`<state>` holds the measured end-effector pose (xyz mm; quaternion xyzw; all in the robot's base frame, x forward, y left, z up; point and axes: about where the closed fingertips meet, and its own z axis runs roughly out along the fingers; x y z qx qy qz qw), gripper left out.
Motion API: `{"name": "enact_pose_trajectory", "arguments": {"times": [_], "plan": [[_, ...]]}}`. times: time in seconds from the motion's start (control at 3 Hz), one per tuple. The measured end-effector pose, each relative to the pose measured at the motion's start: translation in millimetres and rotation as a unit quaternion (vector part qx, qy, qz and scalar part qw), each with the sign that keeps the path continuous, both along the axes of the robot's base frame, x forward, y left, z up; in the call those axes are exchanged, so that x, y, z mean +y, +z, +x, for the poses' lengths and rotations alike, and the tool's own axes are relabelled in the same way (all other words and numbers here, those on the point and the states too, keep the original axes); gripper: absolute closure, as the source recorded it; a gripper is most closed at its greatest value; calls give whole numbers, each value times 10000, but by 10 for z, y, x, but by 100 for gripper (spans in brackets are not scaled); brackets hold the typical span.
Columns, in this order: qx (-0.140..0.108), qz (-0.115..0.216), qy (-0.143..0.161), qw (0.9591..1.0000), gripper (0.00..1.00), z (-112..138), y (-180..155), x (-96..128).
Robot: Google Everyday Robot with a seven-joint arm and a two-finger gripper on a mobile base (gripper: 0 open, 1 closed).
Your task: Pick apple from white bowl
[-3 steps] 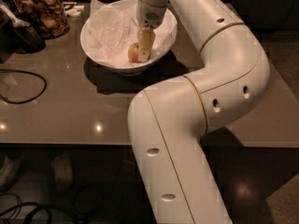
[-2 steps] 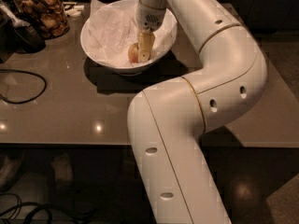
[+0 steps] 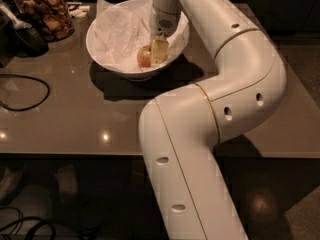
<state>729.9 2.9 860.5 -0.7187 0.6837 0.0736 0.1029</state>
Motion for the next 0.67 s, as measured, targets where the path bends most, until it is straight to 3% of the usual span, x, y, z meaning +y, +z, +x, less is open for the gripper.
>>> {"name": "enact_pose_trajectory", "arguments": {"times": [0.67], "plan": [[1,0,1,10000,91,0,-1,-1]]}}
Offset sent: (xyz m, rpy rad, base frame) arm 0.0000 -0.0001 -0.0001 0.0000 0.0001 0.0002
